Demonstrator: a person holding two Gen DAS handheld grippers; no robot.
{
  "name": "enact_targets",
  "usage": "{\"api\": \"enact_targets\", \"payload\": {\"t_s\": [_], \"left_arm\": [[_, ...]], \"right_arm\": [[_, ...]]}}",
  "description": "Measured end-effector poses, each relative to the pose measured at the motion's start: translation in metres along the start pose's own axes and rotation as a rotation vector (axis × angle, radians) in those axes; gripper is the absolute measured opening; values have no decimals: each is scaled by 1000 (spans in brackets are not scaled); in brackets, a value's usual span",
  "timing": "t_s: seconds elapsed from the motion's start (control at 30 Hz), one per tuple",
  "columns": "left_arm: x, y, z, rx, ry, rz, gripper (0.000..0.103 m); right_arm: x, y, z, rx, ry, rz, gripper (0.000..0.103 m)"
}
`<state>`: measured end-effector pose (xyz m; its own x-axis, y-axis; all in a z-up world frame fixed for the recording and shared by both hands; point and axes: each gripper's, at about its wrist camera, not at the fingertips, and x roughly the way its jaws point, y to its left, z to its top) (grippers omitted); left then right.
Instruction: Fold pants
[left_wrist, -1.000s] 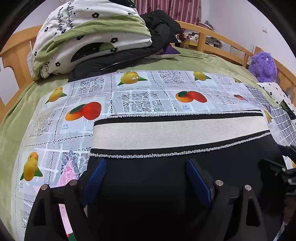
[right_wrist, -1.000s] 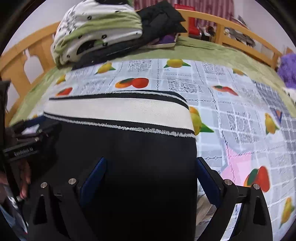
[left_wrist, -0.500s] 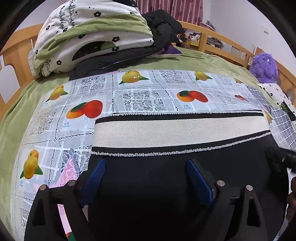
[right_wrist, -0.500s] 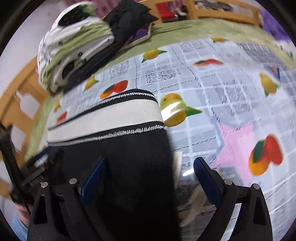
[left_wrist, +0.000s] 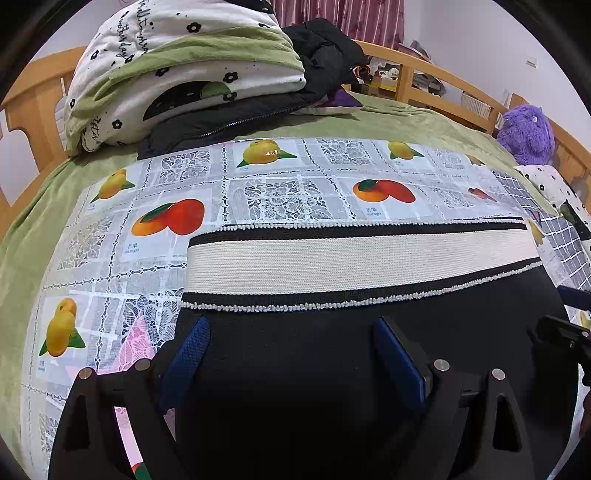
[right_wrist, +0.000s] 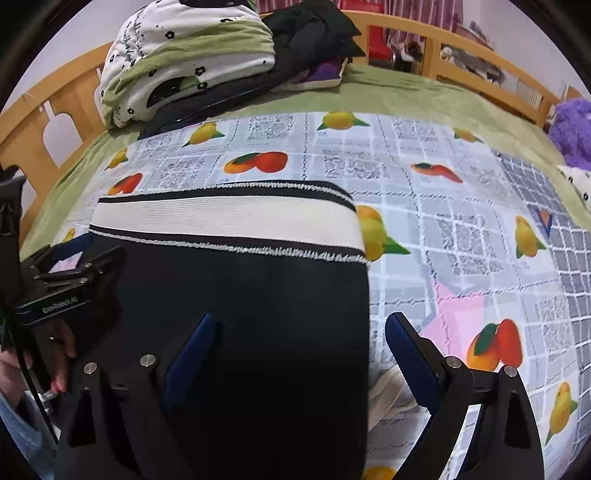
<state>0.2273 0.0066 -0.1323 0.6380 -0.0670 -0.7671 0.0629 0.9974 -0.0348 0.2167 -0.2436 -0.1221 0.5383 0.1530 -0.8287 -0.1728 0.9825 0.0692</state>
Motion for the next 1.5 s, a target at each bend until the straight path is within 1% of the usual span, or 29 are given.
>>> {"api": "enact_targets", "payload": {"t_s": [0.1,0.33,0.67,0.87,0.93,1.0,1.13,1.23,1.3,1.43,1.5], "left_arm": [[0,0,0,0,0,0,90],[0,-1,0,0,1,0,91],[0,-2,0,7,5,2,92],[2,-5,0,20,11,6,95],[2,-5,0,21,11,7,95],[2,-5,1,27,7,11,95],[2,-7,1,32,7,19,95],[2,-7,0,35,4,22,95],[1,-7,0,36,2,23,95],[-1,-8,0,46,-5,33,95],[-6,-10,0,50,-13,35,94]], "right_arm": [[-1,-2,-1,6,22,5,93],[-13,1,4,3,0,-6,93],[-31,11,6,-70,-46,-19,92],[-23,1,4,-27,-14,24,92],[-20,1,2,-30,-2,13,92],[-21,1,2,-35,-8,12,91],[-22,3,1,-27,-4,42,91],[-25,9,-1,-63,-23,24,91],[-26,12,-2,-81,-31,27,91],[-29,11,-3,-83,-47,29,91],[-31,9,-3,-89,-57,13,90]]}}
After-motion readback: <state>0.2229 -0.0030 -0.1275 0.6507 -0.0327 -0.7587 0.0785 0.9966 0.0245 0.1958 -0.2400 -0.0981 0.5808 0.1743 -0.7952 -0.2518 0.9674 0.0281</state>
